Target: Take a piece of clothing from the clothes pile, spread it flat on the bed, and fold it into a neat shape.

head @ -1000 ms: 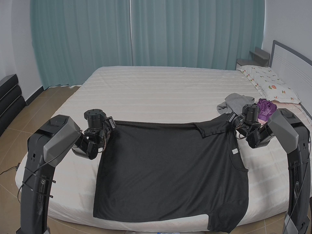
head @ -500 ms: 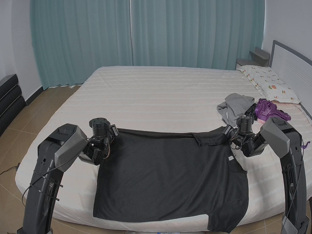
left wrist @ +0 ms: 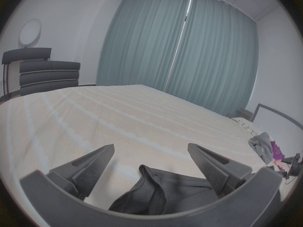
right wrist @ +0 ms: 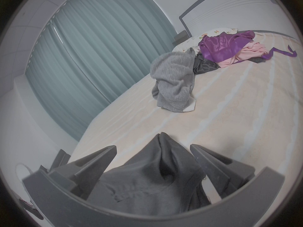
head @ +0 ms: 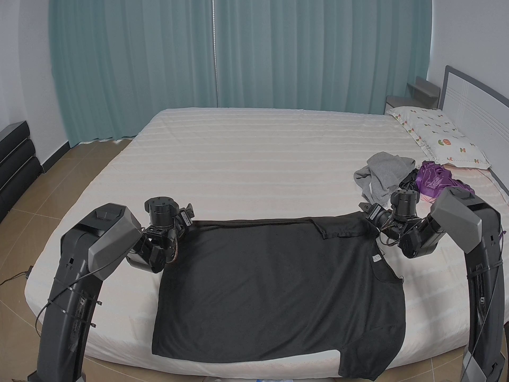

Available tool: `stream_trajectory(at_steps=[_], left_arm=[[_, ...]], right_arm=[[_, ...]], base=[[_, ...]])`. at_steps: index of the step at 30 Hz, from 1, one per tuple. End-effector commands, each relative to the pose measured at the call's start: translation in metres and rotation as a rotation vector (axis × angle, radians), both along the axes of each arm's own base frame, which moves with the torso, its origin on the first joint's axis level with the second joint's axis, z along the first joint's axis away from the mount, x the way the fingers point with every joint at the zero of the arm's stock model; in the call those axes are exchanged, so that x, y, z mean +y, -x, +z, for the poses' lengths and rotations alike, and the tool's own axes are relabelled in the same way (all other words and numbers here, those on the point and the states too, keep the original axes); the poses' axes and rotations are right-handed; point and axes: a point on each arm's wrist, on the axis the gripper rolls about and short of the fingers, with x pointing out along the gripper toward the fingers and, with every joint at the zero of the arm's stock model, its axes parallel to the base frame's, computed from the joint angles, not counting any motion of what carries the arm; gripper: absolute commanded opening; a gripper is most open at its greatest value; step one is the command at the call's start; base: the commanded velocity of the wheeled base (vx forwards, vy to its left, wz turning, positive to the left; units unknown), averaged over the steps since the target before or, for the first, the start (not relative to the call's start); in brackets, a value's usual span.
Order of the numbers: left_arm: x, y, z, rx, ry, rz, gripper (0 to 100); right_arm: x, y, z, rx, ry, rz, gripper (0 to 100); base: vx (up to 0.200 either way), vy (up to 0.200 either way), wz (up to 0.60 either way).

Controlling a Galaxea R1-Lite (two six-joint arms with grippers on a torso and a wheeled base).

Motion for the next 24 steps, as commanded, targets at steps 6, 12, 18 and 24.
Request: stream_trajectory(at_steps=[6,12,18,24], left_arm=[[0.017,0.069,0.066,0.078,0.134,-0.006,100],[0.023,0.141,0.093,0.175,0.284,-0.077,100],[0.025,0.197,0.099,0.259,0.366,-0.071,100],[0.013,0.238,0.088,0.355,0.446,-0.093,100]], right_arm=[[-0.013,0.067,0.052,0.071,-0.120,0.034,100],[-0.009,0.124,0.056,0.120,-0.177,0.097,100],[-0.002,0.181,0.053,0.183,-0.177,0.122,100],[-0.006,0.218,0.047,0.233,-0.203,0.150,100]], base=[[0.000,0.000,0.00],[0.000,0.000,0.00],[0.000,0.000,0.00],[0.000,0.000,0.00]])
